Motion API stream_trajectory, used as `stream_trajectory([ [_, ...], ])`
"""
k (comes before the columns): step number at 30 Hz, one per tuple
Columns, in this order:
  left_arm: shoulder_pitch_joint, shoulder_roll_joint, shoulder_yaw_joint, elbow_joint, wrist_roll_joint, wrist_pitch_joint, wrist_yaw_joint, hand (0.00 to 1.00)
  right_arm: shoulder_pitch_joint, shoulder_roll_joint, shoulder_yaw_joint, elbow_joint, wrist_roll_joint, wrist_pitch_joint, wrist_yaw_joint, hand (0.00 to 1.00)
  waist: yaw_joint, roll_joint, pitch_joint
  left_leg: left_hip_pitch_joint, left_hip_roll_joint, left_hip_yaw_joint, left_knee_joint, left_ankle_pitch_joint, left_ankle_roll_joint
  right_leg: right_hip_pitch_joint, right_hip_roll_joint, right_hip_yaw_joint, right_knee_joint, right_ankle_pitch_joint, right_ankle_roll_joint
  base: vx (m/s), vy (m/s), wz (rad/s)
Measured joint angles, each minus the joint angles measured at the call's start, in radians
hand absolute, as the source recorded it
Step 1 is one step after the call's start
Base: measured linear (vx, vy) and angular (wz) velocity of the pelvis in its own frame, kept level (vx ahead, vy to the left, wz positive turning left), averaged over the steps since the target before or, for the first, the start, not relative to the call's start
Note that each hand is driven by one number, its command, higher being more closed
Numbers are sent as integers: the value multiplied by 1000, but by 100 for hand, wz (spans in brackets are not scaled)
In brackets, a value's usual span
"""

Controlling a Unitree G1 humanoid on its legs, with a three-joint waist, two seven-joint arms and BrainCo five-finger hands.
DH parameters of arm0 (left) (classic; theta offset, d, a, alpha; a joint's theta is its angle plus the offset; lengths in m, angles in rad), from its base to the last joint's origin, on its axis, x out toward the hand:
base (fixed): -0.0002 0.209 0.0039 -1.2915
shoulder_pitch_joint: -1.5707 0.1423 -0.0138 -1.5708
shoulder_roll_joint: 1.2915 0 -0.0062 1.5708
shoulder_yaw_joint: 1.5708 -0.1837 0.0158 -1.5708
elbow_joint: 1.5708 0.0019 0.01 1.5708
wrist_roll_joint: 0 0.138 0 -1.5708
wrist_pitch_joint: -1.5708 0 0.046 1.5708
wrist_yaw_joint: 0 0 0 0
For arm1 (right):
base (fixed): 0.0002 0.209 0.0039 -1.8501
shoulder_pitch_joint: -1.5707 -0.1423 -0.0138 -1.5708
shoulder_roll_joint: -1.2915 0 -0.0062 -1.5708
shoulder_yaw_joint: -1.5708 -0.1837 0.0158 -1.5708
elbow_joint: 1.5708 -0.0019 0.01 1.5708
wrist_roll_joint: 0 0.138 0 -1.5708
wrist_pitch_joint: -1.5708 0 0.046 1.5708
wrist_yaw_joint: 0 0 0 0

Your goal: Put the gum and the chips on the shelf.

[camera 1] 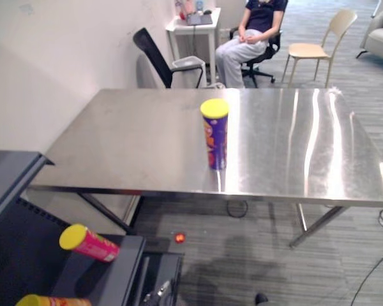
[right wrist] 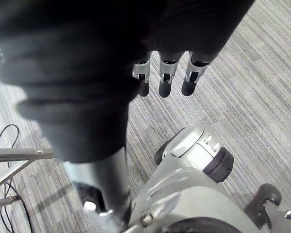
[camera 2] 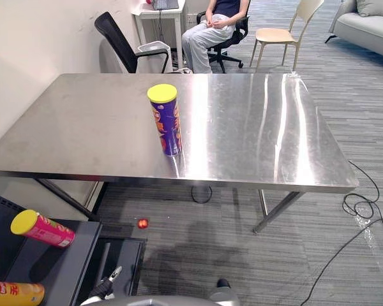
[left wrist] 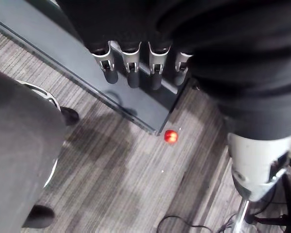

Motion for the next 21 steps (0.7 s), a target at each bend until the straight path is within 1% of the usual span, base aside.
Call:
stream_trajectory([
  [1, -2, 0, 0, 1, 1, 0, 0, 0, -1, 0, -11, 11, 7, 0, 0, 0, 8, -3, -3, 0, 1, 1, 0, -1, -1, 0, 1, 0, -3, 0, 0, -10, -39, -5],
  [4, -3, 0, 4, 1, 1, 0, 0, 0, -13, 4, -73, 17, 39, 2, 0, 0, 10, -4, -3, -2, 4, 2, 0, -3, -2, -2, 3, -5, -4, 0, 0, -44, -57, 4],
  [7, 0, 0, 28, -1, 1, 2, 0, 0, -39, -7, -223, 12, 91, 0, -6, 0, 13, -11, -7, -2, 17, 9, 1, -12, -4, -3, 9, -6, -6, 2, -3, -97, -65, -4],
  [10, 5, -5, 60, -7, 1, 2, -3, 0, -59, -29, -366, -16, 134, 1, -30, 0, 16, -9, -10, -3, 21, 26, 0, -17, -7, -9, 12, 0, -11, -5, -14, -72, -44, -15],
  [11, 9, -9, 72, -11, 1, 2, -4, 0, -66, -43, -412, -37, 149, 1, -39, 0, 19, -7, -13, -5, 23, 34, 0, -19, -9, -20, 15, 3, -10, -5, -14, -39, -42, -24],
  [13, 16, -9, 84, -11, 2, 4, -6, 0, -82, -95, -543, -76, 181, 0, -61, 0, 19, -6, -25, -4, 31, 49, -1, -23, -15, -24, 22, 6, -10, -3, -17, -1, -49, -19],
  [14, 19, -9, 85, -11, 2, 4, -7, 0, -90, -114, -574, -84, 193, -1, -68, 0, 19, -6, -31, -4, 34, 53, -2, -24, -17, -26, 25, 7, -10, -3, -18, 44, -50, -17],
  [15, 25, -9, 85, -11, 2, 5, -9, 0, -110, -159, -624, -116, 214, -3, -88, 0, 18, -3, -42, -4, 38, 58, -3, -25, -18, -35, 31, 15, -8, -1, -16, 71, -45, -15],
  [17, 30, -9, 85, -10, 5, 5, -12, 0, -132, -203, -643, -186, 227, -8, -118, 0, 8, 1, -45, -2, 43, 59, -3, -27, -21, -39, 37, 16, -4, 1, -15, 91, -43, -9],
  [18, 31, -9, 85, -11, 10, 5, -13, 0, -137, -211, -644, -224, 227, -9, -128, 0, 7, 2, -46, -2, 45, 59, -3, -28, -23, -39, 40, 17, -4, 1, -15, 82, -38, -7],
  [20, 31, -9, 82, -17, 38, 5, -13, 0, -155, -222, -627, -414, 226, -19, -170, 0, 7, 4, -49, -1, 53, 65, -2, -31, -27, -43, 48, 17, -1, 1, -16, 69, -40, -11],
  [21, 32, -10, 81, -18, 39, 5, -13, 0, -164, -226, -617, -457, 225, -28, -181, 0, 8, 5, -51, -2, 53, 67, -2, -31, -27, -49, 50, 17, 3, 1, -16, 42, -37, -15],
])
